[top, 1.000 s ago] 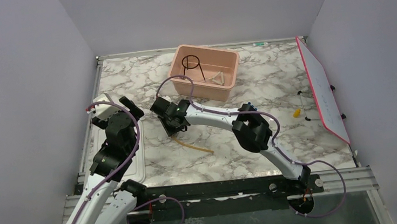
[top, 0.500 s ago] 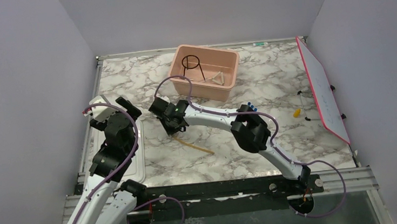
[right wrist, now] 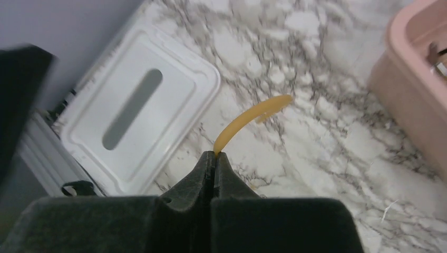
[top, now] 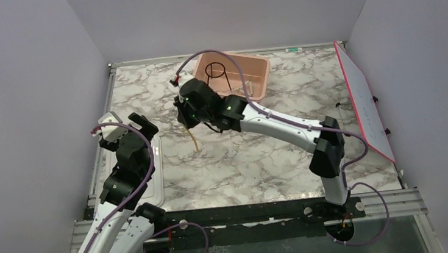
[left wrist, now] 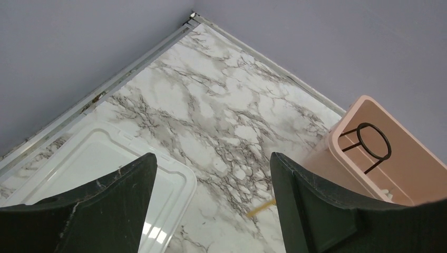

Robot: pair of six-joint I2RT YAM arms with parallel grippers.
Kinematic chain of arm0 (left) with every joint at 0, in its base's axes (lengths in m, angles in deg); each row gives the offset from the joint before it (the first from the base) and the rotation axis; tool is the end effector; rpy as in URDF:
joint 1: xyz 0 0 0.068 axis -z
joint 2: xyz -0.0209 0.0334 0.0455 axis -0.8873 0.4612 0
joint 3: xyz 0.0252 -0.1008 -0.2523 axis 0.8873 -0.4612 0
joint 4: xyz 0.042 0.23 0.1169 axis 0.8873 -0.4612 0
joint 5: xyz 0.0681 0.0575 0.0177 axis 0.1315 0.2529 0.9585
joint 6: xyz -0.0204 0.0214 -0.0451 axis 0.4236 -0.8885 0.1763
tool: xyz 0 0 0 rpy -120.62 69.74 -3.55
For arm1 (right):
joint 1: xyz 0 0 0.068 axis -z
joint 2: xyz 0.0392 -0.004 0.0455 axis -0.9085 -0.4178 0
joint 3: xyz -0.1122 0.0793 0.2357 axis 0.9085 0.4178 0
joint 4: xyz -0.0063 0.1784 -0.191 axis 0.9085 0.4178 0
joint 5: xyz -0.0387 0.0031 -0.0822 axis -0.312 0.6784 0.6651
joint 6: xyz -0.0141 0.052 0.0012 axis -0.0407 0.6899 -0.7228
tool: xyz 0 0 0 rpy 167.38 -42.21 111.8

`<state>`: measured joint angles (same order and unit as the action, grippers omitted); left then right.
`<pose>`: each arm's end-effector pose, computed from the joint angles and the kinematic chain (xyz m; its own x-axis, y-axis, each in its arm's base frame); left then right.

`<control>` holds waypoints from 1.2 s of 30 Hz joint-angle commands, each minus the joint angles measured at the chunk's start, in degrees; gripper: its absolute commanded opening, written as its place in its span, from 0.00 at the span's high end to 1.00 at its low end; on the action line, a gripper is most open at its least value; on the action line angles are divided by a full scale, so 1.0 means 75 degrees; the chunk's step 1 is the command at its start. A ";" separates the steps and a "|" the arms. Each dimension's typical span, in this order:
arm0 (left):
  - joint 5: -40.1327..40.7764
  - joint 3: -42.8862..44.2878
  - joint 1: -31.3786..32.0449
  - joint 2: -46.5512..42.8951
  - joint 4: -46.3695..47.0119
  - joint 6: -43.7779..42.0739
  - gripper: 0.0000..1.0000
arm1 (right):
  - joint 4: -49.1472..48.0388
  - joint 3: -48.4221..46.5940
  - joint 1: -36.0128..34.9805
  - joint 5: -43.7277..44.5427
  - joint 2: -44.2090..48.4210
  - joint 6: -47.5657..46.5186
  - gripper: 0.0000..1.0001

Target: Organize the chemistry lab equipment

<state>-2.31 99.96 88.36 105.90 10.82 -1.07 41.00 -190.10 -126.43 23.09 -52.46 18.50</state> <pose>0.1271 -0.0314 0.3309 0.0334 -0.3739 -0.9269 -0.4264 0.8334 -0.3516 0.2336 0.4128 0.3189 -0.5449 -0.2638 -0.7959 -0.6571 0.7240 0.2099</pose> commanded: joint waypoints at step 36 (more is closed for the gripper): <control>-0.1187 -0.0276 -0.0056 0.0365 0.0565 -0.0925 0.18 | -0.2313 0.0732 0.3542 -0.0140 0.1699 -0.1611 0.99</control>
<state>-10.07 98.14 88.36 108.52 13.59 -7.30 27.88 -188.46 -100.42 25.21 -39.87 5.29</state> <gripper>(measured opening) 0.822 0.013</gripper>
